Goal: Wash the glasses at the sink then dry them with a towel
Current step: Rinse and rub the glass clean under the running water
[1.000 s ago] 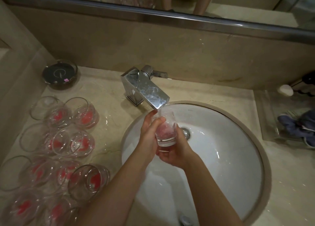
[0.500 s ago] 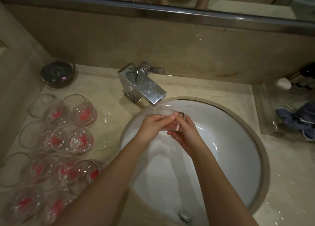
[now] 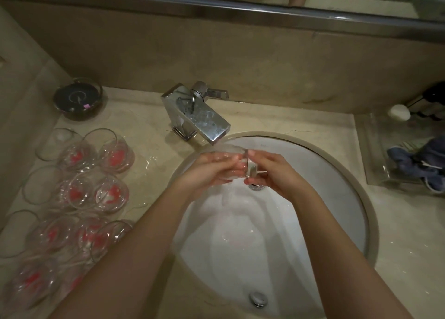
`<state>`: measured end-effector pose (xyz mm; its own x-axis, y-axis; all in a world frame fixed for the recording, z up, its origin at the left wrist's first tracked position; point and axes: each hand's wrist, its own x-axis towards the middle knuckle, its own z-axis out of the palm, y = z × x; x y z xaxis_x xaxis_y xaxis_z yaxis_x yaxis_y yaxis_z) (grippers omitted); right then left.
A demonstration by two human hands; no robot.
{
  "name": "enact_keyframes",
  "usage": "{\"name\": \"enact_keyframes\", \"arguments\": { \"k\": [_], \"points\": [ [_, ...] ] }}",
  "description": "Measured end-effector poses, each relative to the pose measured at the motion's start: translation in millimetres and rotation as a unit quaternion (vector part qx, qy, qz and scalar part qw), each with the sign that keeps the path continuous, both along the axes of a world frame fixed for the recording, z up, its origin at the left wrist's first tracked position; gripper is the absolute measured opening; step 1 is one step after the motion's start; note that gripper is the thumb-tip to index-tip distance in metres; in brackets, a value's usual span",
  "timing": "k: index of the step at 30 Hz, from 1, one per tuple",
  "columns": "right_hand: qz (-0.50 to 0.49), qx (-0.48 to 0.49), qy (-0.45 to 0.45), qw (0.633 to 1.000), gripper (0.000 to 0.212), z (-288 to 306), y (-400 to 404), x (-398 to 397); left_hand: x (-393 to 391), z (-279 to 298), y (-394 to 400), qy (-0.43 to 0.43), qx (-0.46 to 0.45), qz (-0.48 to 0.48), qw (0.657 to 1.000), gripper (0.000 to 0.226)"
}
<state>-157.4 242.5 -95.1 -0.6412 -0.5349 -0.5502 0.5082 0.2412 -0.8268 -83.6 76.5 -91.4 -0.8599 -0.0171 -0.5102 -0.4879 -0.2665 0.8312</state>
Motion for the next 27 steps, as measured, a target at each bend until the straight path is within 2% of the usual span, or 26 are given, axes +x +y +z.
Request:
{"name": "enact_keyframes", "arguments": {
  "k": [1,3,4,6,9,12,14,16,18,20,22,24,25,27],
  "points": [
    [0.0,-0.027,0.01,1.0,0.023,-2.5,2.4,-0.8,-1.2,-0.8,-2.2,-0.006,0.015,0.009,1.0,0.021],
    [0.008,-0.059,0.022,0.998,0.042,-6.4,5.9,-1.8,-3.6,0.3,-6.0,-0.001,0.026,0.002,1.0,0.028],
    [0.007,-0.065,0.014,0.998,0.043,-5.5,5.6,-2.1,-4.6,0.4,-7.0,0.006,0.024,-0.007,1.0,0.028],
    [-0.008,-0.055,-0.043,0.998,0.034,-2.5,2.7,-2.5,-5.9,2.9,-6.5,0.007,0.011,-0.014,1.0,0.021],
    [-0.008,0.003,-0.079,0.997,0.046,3.1,-2.8,-6.0,-8.1,5.6,-4.2,0.015,0.002,-0.012,1.0,0.015],
    [-0.012,-0.034,-0.051,0.998,0.022,1.4,-3.2,-6.2,-10.5,7.8,-4.6,0.028,0.03,0.017,0.999,0.036],
    [-0.008,-0.045,-0.02,0.999,0.042,-2.4,-0.6,-5.7,-11.0,6.9,-8.2,0.029,0.057,0.035,0.997,0.047],
    [-0.007,-0.055,-0.029,0.998,0.047,-5.3,0.2,-6.0,-10.7,2.6,-9.9,0.026,0.056,0.035,0.997,0.037],
    [-0.016,-0.061,-0.091,0.994,0.03,-1.3,-3.2,-3.4,-8.4,1.8,-9.5,0.021,0.045,0.029,0.998,0.019],
    [-0.02,-0.018,-0.125,0.992,0.044,3.8,-6.9,-2.5,-6.8,-0.3,-8.4,0.016,0.042,0.025,0.999,0.013],
    [-0.011,0.0,-0.097,0.995,0.044,2.5,-8.7,-2.9,-6.0,-2.3,-8.6,0.012,0.047,0.027,0.998,0.017],
    [-0.013,-0.014,-0.058,0.998,0.025,-0.7,-9.1,-2.1,-5.8,-4.0,-11.1,0.003,0.051,0.029,0.998,0.012],
    [-0.011,-0.015,-0.029,0.999,0.023,-1.6,-9.1,-2.3,-5.8,-4.3,-12.9,-0.002,0.055,0.029,0.998,0.013],
    [-0.011,-0.019,0.017,1.0,0.038,-5.5,-10.4,-2.8,-5.3,-2.9,-15.7,0.001,0.059,0.025,0.998,0.015]
  ]
}}
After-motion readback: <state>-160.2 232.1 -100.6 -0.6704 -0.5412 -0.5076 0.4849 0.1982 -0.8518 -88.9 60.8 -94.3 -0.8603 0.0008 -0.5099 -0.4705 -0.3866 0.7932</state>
